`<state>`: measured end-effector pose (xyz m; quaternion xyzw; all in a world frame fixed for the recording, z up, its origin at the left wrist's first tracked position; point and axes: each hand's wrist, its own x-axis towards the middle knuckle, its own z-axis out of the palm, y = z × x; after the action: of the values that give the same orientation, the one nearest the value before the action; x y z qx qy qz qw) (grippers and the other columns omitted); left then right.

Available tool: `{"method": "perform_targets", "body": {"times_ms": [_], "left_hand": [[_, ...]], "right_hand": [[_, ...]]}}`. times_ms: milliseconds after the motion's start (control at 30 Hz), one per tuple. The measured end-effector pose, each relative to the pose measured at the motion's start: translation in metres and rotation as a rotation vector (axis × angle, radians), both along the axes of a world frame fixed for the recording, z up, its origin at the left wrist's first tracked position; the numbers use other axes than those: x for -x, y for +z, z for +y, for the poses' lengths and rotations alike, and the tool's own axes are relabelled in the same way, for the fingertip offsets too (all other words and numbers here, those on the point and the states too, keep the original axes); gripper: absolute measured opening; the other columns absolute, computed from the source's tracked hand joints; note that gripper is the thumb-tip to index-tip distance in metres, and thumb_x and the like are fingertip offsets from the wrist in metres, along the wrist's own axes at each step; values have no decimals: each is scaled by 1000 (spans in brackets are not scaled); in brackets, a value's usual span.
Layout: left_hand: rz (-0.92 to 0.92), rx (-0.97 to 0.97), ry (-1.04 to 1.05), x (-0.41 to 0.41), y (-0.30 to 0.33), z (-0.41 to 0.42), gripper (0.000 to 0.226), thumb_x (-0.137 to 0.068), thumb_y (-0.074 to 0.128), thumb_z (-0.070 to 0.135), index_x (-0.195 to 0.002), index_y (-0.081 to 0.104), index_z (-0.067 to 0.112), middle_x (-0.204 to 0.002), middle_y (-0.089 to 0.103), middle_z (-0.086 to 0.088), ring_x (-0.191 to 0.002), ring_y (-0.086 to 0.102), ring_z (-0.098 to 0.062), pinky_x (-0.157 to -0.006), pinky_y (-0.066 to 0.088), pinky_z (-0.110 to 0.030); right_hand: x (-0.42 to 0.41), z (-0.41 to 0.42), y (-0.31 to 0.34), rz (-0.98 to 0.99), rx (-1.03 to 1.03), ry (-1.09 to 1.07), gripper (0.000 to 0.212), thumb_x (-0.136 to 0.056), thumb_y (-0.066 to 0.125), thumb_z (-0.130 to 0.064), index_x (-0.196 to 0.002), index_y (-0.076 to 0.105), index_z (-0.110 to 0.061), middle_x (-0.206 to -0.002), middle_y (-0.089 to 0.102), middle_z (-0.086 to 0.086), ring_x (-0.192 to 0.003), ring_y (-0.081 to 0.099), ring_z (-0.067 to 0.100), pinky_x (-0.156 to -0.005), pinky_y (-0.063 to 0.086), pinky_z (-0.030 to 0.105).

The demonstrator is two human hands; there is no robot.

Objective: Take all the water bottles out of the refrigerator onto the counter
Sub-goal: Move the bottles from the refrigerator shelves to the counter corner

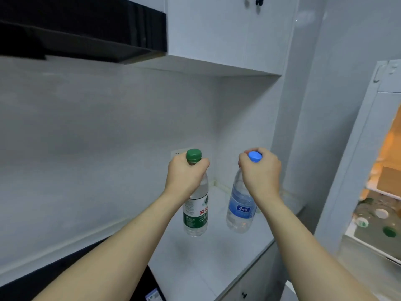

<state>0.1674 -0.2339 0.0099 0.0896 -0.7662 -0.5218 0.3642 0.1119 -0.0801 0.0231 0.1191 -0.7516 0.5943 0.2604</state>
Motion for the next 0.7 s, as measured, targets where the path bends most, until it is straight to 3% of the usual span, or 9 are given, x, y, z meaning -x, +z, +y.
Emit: {"method": "perform_targets", "body": {"times_ms": [200, 700], "left_hand": [[-17, 3, 200, -62, -16, -47, 25, -77, 64, 13, -72, 54, -9, -59, 43, -4, -51, 34, -11, -44, 28, -22], [-17, -1, 484, -294, -16, -195, 35, -64, 57, 28, -70, 53, -7, -58, 46, -5, -57, 41, -15, -56, 35, -31]], "right_hand": [[-37, -63, -18, -21, -19, 178, 16, -73, 58, -20, -72, 61, -4, -71, 66, 12, -75, 59, 33, -62, 49, 39], [-228, -236, -10, -13, -4, 553, 9, -75, 58, -17, -70, 61, -9, -66, 66, 6, -66, 60, 25, -58, 49, 34]]}}
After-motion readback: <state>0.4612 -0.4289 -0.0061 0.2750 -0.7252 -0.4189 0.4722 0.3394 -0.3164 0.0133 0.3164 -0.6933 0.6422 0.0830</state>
